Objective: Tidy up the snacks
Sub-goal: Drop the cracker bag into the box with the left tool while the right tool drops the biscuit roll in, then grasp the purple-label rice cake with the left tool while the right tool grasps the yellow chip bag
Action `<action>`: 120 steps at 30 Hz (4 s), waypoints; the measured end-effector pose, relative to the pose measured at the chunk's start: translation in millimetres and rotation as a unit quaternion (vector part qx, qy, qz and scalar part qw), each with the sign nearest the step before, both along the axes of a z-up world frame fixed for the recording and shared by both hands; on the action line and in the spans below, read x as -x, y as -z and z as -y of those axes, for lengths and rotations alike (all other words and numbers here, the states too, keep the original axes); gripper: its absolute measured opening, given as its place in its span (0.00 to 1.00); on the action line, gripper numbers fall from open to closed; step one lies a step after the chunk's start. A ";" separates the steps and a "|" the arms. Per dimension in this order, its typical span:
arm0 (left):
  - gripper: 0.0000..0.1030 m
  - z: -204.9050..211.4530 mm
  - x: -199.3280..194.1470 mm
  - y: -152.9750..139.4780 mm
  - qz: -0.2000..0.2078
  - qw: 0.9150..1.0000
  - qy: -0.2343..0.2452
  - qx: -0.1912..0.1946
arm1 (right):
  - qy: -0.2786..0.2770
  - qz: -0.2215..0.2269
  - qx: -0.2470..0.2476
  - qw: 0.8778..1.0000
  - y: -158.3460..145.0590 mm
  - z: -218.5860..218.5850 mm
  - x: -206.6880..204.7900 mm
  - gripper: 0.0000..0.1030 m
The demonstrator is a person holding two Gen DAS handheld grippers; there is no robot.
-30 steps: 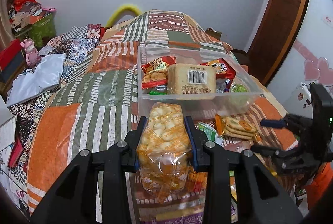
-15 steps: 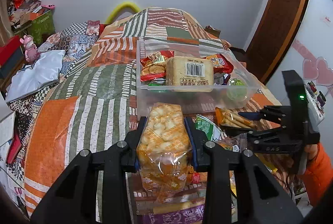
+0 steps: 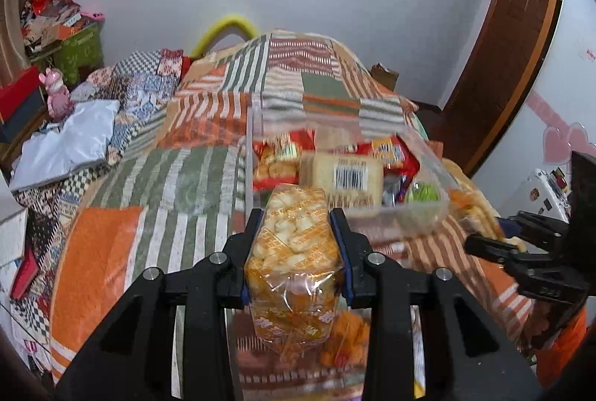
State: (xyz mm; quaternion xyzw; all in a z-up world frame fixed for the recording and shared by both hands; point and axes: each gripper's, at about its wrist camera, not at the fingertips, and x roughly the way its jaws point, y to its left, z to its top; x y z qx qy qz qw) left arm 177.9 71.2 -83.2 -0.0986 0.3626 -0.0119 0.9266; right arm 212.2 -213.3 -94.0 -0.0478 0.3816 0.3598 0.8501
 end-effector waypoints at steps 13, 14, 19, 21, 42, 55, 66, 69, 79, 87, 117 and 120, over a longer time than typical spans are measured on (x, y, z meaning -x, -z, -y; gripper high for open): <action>0.34 -8.0 -61.3 0.4 -0.009 1.000 -0.025 -0.011 | 0.110 0.010 -0.005 0.994 0.2 1.9 -65.0 0.38; 0.34 -9.2 -67.3 3.4 -0.013 0.999 -0.027 -0.011 | 0.118 0.009 -0.002 0.993 3.2 1.2 -70.2 0.38; 0.34 -12.5 -96.9 16.3 -0.033 0.999 -0.029 0.002 | 0.139 -0.002 0.007 0.990 13.9 -3.7 -91.8 0.37; 0.34 -13.4 -107.6 20.9 -0.038 0.999 -0.030 0.002 | 0.140 -0.003 0.015 0.990 16.8 -8.6 -97.5 0.36; 0.35 -9.0 -128.5 36.5 -0.063 0.998 -0.023 -0.015 | 0.119 0.024 0.062 0.991 18.7 -27.0 -89.2 0.47; 0.59 10.3 -63.6 -9.6 -0.016 0.999 0.002 -0.041 | 0.092 0.074 0.022 0.993 -23.0 -17.3 -32.4 0.68; 0.77 28.5 25.5 -11.4 -0.003 0.998 0.024 -0.054 | 0.071 0.055 -0.006 0.996 -18.1 -2.7 26.3 0.73; 0.77 31.7 47.3 -1.7 -0.012 0.998 0.030 -0.053 | 0.071 0.050 -0.003 0.996 -7.2 -0.9 44.1 0.78; 0.77 31.9 103.6 40.0 -0.066 0.996 0.040 -0.045 | 0.065 0.005 0.010 0.998 30.9 1.3 84.4 0.78; 0.77 27.8 131.1 60.9 -0.090 0.993 0.053 -0.048 | 0.062 -0.001 0.027 0.998 45.6 0.1 104.3 0.78; 0.67 54.5 63.9 92.1 -0.108 0.986 0.102 -0.073 | -0.032 -0.021 0.108 0.993 72.7 -41.7 61.1 0.79; 0.64 51.4 64.6 91.7 -0.108 0.988 0.094 -0.056 | -0.025 -0.037 0.097 0.994 74.4 -40.2 54.2 0.77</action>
